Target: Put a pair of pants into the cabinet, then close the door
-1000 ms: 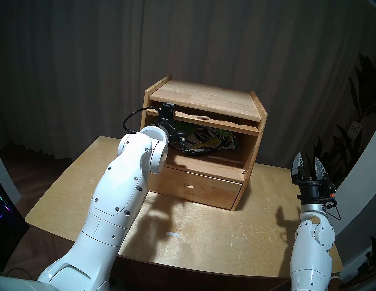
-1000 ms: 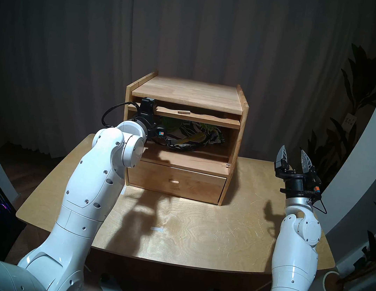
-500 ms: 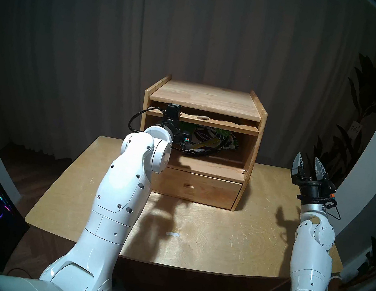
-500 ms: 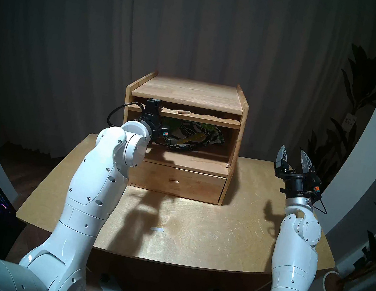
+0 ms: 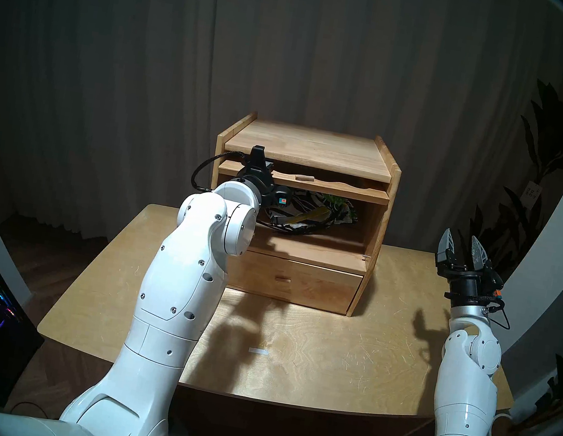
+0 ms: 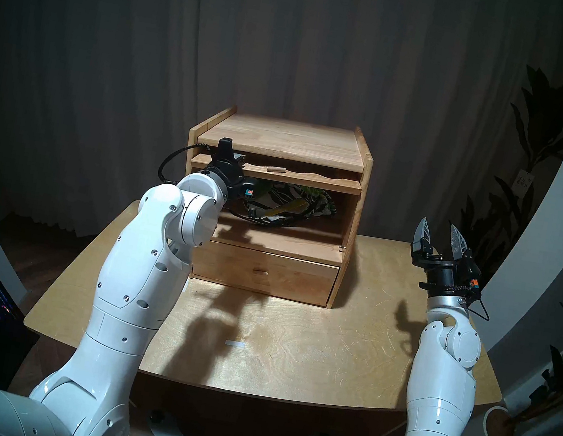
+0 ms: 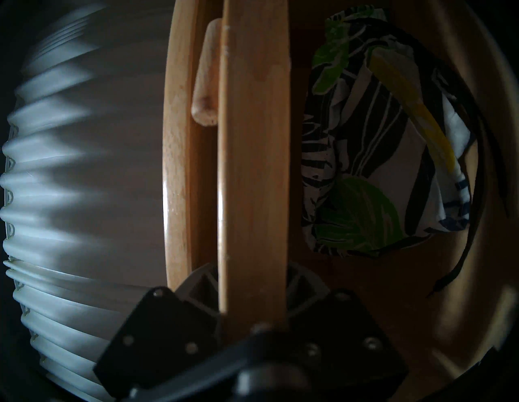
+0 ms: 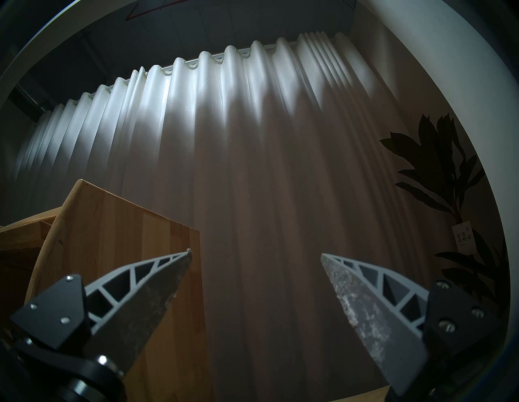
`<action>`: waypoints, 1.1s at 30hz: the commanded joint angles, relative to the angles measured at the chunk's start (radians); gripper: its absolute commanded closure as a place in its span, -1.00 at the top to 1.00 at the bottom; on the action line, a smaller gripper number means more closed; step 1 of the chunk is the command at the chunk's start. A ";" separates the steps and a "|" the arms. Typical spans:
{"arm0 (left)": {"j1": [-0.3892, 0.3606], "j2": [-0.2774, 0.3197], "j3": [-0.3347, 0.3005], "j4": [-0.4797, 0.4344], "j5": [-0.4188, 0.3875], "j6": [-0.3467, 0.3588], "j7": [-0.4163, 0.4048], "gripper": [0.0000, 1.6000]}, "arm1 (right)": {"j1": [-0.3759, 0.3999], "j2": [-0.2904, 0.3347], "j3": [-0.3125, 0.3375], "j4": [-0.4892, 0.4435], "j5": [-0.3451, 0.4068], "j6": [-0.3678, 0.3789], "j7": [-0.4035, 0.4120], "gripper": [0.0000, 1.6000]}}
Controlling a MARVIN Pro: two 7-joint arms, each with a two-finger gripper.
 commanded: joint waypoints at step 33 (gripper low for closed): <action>0.295 0.026 0.108 -0.348 0.070 0.223 -0.069 -1.00 | 0.010 -0.001 -0.003 -0.019 -0.002 -0.006 -0.002 1.00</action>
